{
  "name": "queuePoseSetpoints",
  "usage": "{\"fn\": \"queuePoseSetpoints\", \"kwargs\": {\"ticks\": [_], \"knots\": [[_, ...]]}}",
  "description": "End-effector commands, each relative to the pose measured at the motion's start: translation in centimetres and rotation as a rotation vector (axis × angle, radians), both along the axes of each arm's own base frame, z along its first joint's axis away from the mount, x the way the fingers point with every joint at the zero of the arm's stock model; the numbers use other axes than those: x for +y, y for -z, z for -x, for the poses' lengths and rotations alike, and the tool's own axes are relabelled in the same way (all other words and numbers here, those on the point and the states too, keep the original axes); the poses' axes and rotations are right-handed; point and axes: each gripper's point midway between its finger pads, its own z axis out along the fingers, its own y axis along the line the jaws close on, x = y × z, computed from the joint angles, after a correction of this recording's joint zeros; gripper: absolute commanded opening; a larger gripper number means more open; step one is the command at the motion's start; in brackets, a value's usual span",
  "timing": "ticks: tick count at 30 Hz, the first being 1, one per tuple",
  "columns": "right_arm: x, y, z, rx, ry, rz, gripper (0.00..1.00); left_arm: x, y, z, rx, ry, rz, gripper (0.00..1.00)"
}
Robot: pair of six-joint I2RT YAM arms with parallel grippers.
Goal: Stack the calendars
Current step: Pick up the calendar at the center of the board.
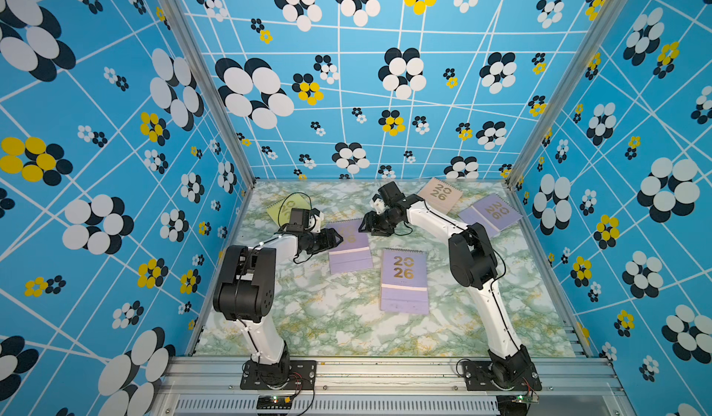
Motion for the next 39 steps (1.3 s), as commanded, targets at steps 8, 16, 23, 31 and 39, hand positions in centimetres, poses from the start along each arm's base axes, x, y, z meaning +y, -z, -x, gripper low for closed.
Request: {"fn": "queuePoseSetpoints", "kwargs": {"ticks": [8,16,23,31,39], "knots": [[0.6,2.1,1.1,0.047,-0.01,0.048,0.62,0.9,1.2,-0.2,0.022,-0.016,-0.092,0.77],[1.2,2.6,1.6,0.059,-0.021,0.05,0.62,0.4,2.3,-0.4,0.039,-0.011,-0.078,0.78],[1.7,2.8,1.8,0.07,-0.029,0.035,0.62,-0.6,3.1,-0.6,0.054,0.009,-0.063,0.77],[4.5,0.1,2.2,0.058,-0.082,-0.156,0.6,-1.1,2.7,-0.3,0.051,0.019,-0.031,0.73],[5.8,-3.5,2.3,0.001,-0.118,-0.281,0.57,-1.9,0.2,-0.4,-0.007,0.038,0.08,0.62]]}}
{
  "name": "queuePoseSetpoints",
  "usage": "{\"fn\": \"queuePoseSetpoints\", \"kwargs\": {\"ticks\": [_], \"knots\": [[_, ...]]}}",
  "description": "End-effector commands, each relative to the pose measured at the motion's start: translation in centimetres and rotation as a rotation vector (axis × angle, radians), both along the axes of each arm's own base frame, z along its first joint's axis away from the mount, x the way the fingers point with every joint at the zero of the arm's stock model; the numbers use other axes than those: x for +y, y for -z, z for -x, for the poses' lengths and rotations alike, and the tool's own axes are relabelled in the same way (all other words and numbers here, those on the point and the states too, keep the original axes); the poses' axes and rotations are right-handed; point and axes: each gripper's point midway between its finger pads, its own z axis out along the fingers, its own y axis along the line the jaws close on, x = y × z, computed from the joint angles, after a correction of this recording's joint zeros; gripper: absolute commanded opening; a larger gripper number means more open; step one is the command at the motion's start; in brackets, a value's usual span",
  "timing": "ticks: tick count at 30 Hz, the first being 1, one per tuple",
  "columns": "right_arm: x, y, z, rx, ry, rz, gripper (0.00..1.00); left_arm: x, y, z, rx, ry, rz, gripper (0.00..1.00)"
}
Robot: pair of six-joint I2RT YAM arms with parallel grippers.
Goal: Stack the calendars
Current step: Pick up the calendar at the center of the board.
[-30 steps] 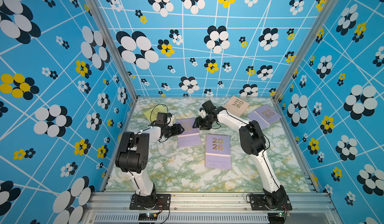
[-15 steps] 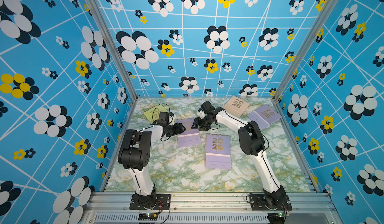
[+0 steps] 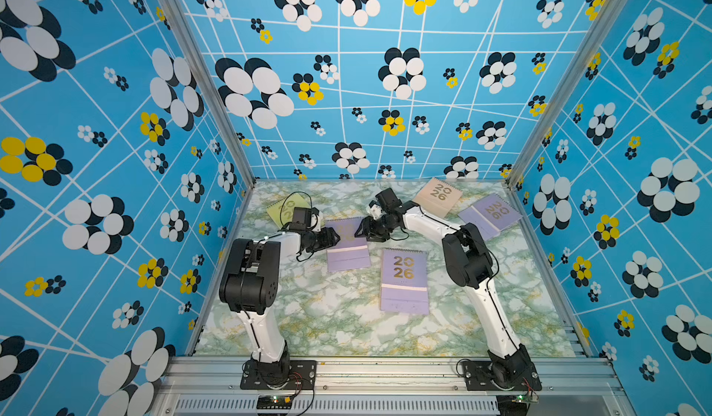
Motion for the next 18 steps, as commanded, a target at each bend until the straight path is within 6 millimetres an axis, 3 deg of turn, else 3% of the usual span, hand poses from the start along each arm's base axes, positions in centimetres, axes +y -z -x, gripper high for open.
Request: {"fn": "queuePoseSetpoints", "kwargs": {"ticks": [1,7,18], "knots": [[3.9,-5.6,1.5,-0.07,-0.106,-0.198,0.57,-2.9,-1.7,1.4,-0.007,0.088,0.154,0.61],[4.1,-7.3,1.9,-0.104,-0.122,-0.252,0.54,-3.0,-3.3,1.4,-0.055,0.097,0.231,0.57],[4.0,-8.9,2.3,-0.144,-0.132,-0.288,0.49,-3.0,-4.5,1.3,-0.092,0.107,0.263,0.51]]}}
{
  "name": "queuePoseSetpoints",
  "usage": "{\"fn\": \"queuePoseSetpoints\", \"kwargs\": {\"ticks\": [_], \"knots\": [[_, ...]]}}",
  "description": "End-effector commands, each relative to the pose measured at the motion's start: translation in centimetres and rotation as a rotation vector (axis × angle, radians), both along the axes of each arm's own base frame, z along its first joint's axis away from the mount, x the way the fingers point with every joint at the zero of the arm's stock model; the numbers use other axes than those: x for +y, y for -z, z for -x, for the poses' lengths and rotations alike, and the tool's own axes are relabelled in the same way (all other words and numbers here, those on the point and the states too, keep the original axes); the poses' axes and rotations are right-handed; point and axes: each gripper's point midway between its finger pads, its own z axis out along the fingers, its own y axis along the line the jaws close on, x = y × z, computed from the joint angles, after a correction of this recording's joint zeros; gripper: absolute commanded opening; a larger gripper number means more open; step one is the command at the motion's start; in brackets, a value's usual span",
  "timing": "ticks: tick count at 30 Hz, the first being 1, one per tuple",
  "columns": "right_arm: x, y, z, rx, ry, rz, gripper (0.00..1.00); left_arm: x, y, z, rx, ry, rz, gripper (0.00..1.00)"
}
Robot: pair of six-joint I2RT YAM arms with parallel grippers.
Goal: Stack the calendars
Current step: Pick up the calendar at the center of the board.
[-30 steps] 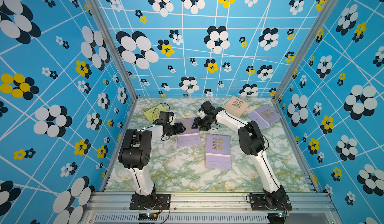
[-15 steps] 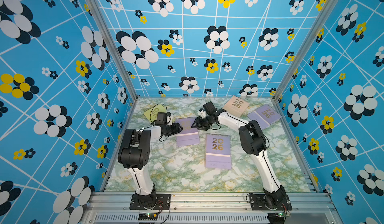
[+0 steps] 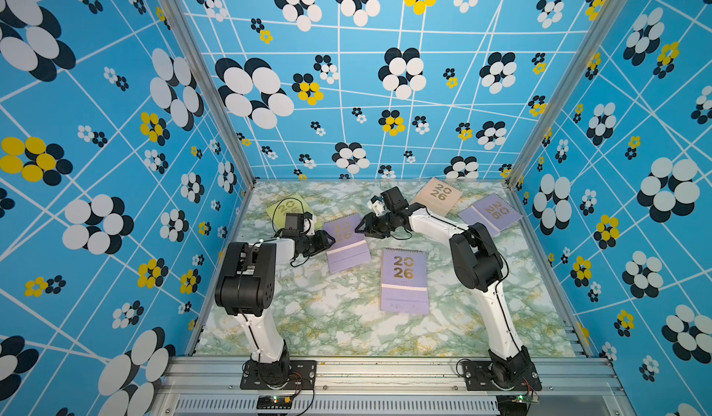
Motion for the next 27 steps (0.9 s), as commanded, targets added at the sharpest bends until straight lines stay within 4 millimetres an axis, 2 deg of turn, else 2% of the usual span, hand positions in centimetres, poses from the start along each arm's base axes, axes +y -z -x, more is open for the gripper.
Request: {"fn": "queuePoseSetpoints", "kwargs": {"ticks": [1,10,16,23,27], "knots": [[3.5,-4.7,2.5,-0.053,-0.127,-0.149,0.49,-3.8,-4.6,0.4,-0.121,0.15,0.145,0.51],[3.6,-3.7,2.7,-0.023,-0.127,-0.121,0.39,-3.9,-5.5,0.2,-0.15,0.154,0.168,0.51],[3.4,-3.4,2.4,-0.029,-0.112,-0.097,0.27,-3.8,-5.6,0.3,-0.155,0.153,0.167,0.5],[3.0,-4.2,2.0,-0.057,-0.083,-0.075,0.01,-3.4,-6.0,0.2,-0.17,0.145,0.152,0.52],[2.1,-6.0,1.7,-0.102,-0.057,-0.059,0.0,-2.9,-7.0,-0.1,-0.204,0.131,0.138,0.55]]}}
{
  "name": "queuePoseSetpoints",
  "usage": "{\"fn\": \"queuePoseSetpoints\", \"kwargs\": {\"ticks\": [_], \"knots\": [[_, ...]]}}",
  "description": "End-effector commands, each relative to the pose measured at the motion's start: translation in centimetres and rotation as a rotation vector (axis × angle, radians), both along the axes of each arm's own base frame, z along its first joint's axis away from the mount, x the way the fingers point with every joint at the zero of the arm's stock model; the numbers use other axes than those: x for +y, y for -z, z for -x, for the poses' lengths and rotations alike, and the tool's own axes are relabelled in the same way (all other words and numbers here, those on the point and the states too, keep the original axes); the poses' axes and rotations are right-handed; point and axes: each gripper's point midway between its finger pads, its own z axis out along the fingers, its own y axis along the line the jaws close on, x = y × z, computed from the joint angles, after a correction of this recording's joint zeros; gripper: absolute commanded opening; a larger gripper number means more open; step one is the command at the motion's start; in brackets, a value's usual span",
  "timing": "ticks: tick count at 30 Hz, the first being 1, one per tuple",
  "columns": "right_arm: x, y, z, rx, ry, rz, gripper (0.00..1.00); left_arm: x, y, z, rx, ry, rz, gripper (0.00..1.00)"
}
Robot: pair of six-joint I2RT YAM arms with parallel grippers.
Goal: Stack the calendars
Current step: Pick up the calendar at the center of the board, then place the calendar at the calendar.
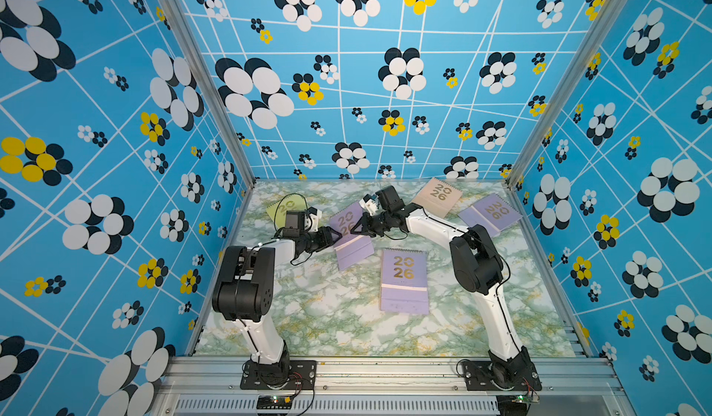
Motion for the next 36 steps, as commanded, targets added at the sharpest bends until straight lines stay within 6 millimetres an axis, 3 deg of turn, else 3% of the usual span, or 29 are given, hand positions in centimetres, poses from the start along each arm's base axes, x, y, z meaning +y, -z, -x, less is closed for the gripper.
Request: {"fn": "queuePoseSetpoints", "kwargs": {"ticks": [1,7,14,19,22,36], "knots": [[-0.3,-5.0,-0.2,-0.104,0.02,-0.02,0.0,-0.3,-3.6,-0.3,-0.119,0.03,0.026,0.56],[-5.0,-9.9,-0.6,-0.182,0.146,-0.036,0.0,-0.2,-7.4,-1.0,-0.229,0.021,0.037,0.67],[-11.5,-10.6,2.8,-0.152,0.229,-0.048,0.0,-1.2,-11.1,-0.7,-0.351,0.049,0.07,0.73],[-14.4,-9.3,7.0,-0.125,0.227,-0.031,0.0,-3.6,-12.0,0.1,-0.379,0.118,0.037,0.74],[-15.4,-8.6,8.5,-0.105,0.239,-0.079,0.0,-5.3,-11.9,0.6,-0.383,0.167,0.006,0.75],[-17.2,-4.9,11.5,-0.02,0.228,-0.198,0.0,-9.9,-11.1,2.6,-0.376,0.283,0.042,0.78]]}}
